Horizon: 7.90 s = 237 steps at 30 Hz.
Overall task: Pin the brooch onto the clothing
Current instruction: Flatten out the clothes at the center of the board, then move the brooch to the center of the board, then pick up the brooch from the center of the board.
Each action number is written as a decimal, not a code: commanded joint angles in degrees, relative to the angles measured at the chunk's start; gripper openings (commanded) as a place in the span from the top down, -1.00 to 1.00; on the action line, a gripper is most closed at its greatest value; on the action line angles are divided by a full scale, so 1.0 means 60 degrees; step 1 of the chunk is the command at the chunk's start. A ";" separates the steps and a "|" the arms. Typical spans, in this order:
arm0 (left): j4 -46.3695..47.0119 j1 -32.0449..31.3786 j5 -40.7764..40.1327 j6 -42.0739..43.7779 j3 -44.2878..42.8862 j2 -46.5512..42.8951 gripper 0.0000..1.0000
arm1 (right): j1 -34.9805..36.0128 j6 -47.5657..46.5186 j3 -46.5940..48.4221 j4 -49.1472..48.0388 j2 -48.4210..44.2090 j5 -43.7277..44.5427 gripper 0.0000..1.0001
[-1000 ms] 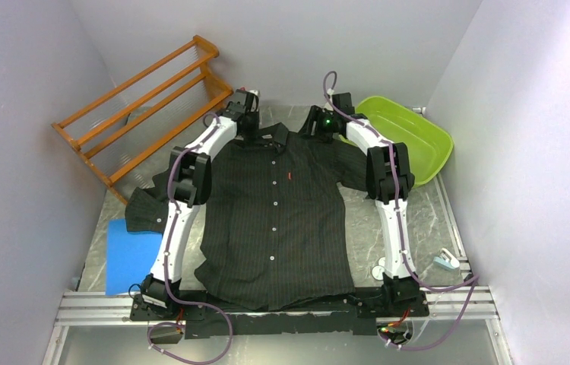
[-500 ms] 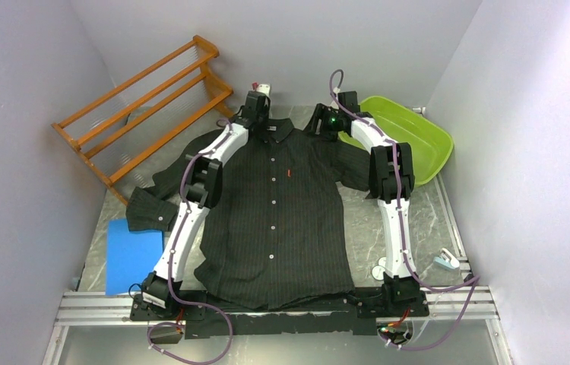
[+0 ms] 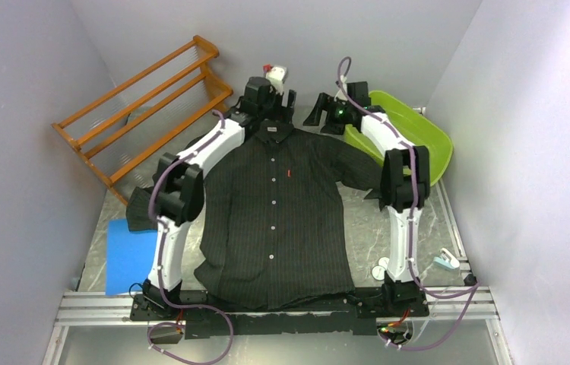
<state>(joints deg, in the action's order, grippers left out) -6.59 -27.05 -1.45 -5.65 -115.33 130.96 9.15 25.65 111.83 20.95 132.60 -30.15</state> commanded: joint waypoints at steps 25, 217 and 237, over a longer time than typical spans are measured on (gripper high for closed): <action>-0.0807 -0.0341 0.4057 -0.3341 0.9554 -0.9369 -0.88 | 0.0453 -0.1802 -0.6973 0.0495 -0.7563 0.1818 -0.74; -0.2934 -0.8734 -0.0899 -0.0826 0.1299 0.0606 0.94 | -0.2843 -0.0504 -1.0380 0.1610 -1.3640 0.2712 -0.74; -0.1198 -0.8514 -0.0688 -0.0091 0.2441 -0.1613 0.95 | -0.2843 -0.0512 -0.9148 0.1991 -1.3545 0.1729 -0.84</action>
<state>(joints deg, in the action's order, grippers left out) -18.57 -78.91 -5.89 -7.14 -102.41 128.29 -7.75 22.74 53.25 33.32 51.68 -17.17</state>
